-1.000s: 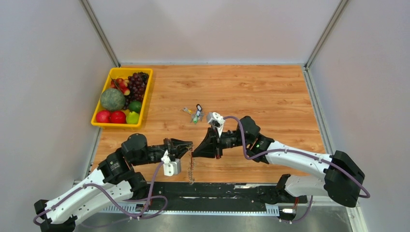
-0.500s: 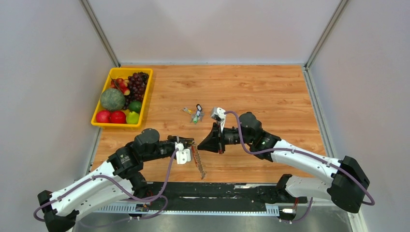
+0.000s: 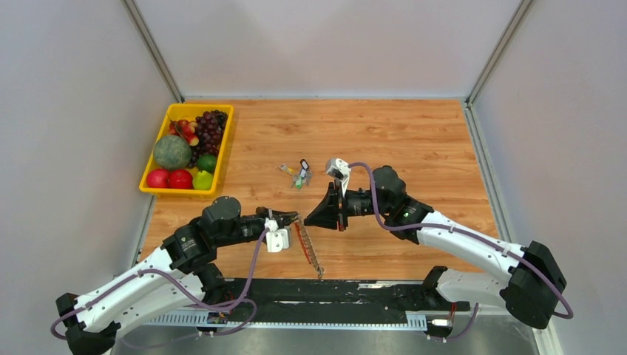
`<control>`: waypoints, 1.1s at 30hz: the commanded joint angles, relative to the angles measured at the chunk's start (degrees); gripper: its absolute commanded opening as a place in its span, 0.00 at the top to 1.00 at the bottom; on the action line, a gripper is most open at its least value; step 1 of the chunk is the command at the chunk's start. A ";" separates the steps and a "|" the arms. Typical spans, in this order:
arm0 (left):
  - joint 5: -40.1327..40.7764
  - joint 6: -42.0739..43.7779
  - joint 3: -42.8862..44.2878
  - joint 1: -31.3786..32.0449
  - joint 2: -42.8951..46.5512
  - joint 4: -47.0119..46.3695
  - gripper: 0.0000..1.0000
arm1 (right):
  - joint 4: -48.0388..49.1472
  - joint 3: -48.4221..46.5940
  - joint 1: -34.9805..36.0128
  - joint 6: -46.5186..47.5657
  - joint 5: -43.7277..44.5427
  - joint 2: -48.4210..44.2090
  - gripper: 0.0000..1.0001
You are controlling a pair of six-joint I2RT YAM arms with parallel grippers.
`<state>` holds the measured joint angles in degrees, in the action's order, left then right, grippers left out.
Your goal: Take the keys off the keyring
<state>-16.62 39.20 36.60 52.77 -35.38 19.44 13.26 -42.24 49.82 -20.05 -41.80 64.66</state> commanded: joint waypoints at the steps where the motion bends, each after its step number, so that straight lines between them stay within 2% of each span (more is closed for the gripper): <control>1: 1.61 0.81 1.07 -0.58 0.05 2.73 1.00 | 11.92 -1.80 -0.27 -8.19 -9.62 0.57 1.00; 5: 1.66 1.21 0.90 -0.57 0.07 2.61 1.00 | 15.93 -2.31 -0.27 -13.52 -14.38 3.62 1.00; 13: 0.77 1.84 0.58 -0.57 -0.35 2.67 1.00 | 27.55 -0.50 -0.30 -21.06 -14.59 4.77 1.00; 18: 0.47 2.08 0.58 -0.61 -0.16 2.74 1.00 | 30.02 -0.43 -0.34 -23.39 -13.95 4.75 1.00; 27: -2.34 2.60 0.36 -0.57 1.00 2.62 1.00 | 33.82 2.28 -0.42 -24.39 -7.71 3.21 1.00; 33: -2.13 2.25 0.21 -0.58 2.45 2.07 1.00 | 32.86 3.26 -1.00 -23.65 -5.80 2.29 1.00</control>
<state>-19.35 40.69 36.99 52.73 -33.69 18.48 38.44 -38.48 48.77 -42.02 -48.69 70.50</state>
